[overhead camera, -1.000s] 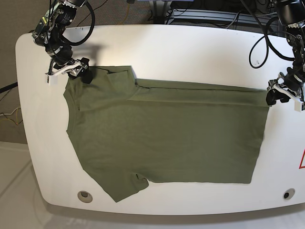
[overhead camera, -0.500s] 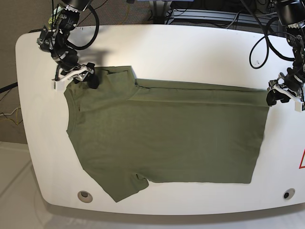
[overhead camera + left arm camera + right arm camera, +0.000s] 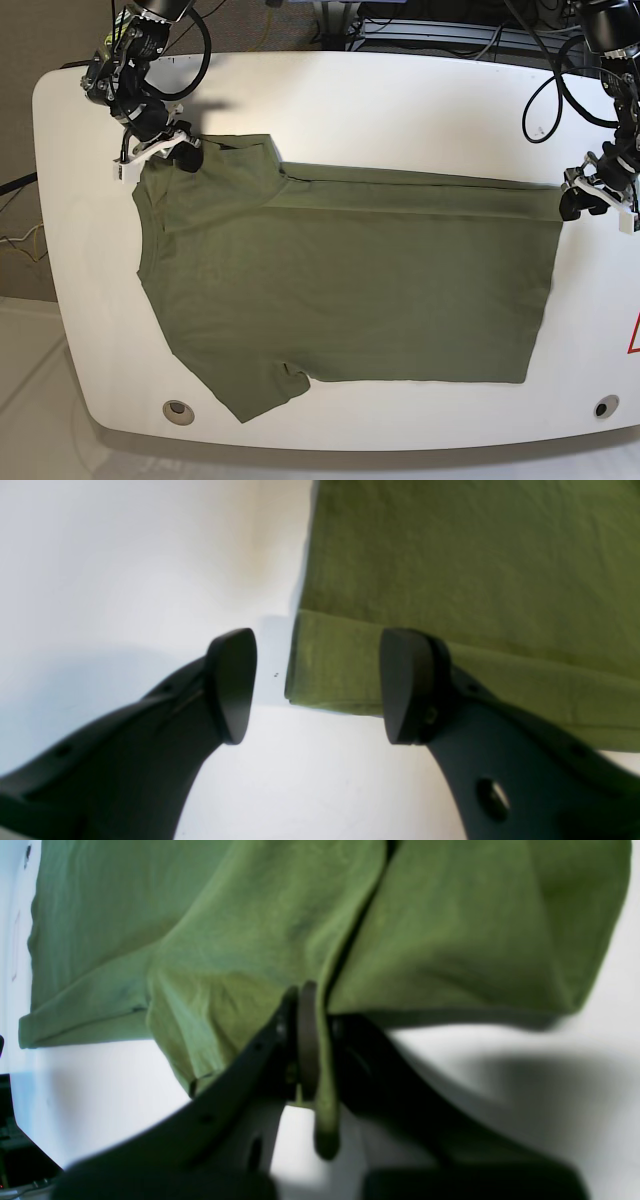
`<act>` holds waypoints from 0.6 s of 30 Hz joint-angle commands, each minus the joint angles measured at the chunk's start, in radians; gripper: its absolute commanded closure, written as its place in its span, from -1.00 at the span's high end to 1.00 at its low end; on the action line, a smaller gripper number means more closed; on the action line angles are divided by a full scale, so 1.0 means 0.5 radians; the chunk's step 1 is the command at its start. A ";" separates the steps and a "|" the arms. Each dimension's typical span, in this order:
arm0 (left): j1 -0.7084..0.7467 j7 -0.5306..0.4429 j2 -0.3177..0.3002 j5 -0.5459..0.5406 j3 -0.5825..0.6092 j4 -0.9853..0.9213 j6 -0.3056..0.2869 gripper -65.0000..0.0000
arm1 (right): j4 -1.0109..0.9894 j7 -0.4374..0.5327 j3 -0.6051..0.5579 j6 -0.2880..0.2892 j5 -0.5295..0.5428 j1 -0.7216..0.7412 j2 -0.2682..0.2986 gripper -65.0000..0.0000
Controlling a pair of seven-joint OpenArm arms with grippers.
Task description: Fold the T-shirt properly
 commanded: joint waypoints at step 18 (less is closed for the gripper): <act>-0.020 -0.034 -0.013 -0.015 0.001 0.017 -0.017 0.14 | 0.280 -0.109 -0.003 -0.004 0.089 0.109 0.008 -1.00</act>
